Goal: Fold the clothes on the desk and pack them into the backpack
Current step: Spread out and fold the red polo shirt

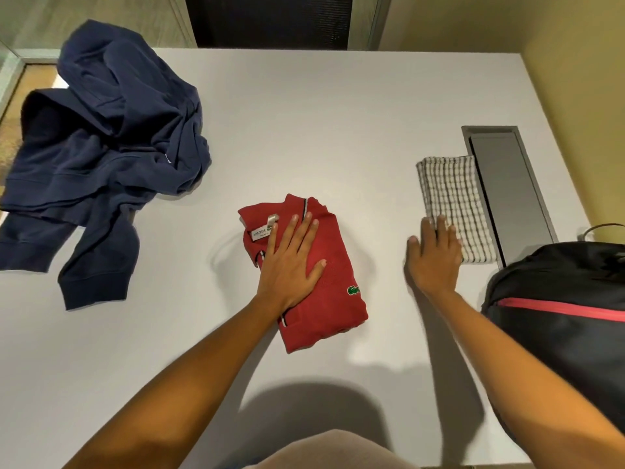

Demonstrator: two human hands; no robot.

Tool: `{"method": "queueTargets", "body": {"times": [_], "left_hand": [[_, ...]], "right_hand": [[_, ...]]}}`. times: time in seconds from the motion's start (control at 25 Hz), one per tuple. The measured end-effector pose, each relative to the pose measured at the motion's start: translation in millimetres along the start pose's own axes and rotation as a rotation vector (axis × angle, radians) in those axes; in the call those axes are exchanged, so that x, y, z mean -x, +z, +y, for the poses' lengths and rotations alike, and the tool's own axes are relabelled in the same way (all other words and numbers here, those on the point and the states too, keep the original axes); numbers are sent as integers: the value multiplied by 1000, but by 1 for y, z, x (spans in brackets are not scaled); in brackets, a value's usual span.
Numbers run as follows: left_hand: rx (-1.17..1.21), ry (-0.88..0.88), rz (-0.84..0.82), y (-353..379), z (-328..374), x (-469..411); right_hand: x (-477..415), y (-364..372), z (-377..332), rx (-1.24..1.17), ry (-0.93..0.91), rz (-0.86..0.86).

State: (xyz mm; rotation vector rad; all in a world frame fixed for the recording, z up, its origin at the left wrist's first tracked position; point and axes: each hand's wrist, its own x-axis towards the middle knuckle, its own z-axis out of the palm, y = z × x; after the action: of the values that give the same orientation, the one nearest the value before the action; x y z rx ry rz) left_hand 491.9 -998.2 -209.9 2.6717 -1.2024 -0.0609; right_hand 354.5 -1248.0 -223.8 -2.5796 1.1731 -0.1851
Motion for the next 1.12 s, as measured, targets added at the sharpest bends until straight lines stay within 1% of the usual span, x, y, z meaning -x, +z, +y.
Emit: {"method": "queueTargets", "body": {"times": [0.16, 0.28, 0.44, 0.48, 0.56, 0.6, 0.68, 0.72, 0.8, 0.88, 0.96, 1.12], "left_hand": [[14, -8, -15, -3, 1, 2], [28, 2, -25, -4, -1, 13], [53, 3, -28, -6, -3, 35], [113, -15, -20, -9, -2, 43], [276, -115, 13, -14, 0, 67], [311, -178, 40, -13, -1, 83], [268, -306, 74, -5, -12, 116], [233, -374, 73, 1, -21, 129], [133, -470, 34, 10, -40, 145], [54, -470, -27, 11, -52, 149], [35, -448, -41, 12, -55, 150], [8, -451, -29, 13, -55, 149]], "right_hand": [[82, 2, -39, -97, -56, -81], [126, -3, -64, -247, 22, -105], [150, -7, -76, -240, 77, -118], [149, -9, -77, -262, 58, -93], [146, -15, -80, -385, -16, -54], [145, -16, -84, -468, -55, -70], [144, -16, -96, -584, -100, -168], [144, -14, -103, -578, -100, -216], [145, -8, -120, -431, -79, -245], [142, -6, -136, -238, -60, -234], [134, -8, -149, -118, -20, -268], [115, -17, -167, -114, 81, -412]]}}
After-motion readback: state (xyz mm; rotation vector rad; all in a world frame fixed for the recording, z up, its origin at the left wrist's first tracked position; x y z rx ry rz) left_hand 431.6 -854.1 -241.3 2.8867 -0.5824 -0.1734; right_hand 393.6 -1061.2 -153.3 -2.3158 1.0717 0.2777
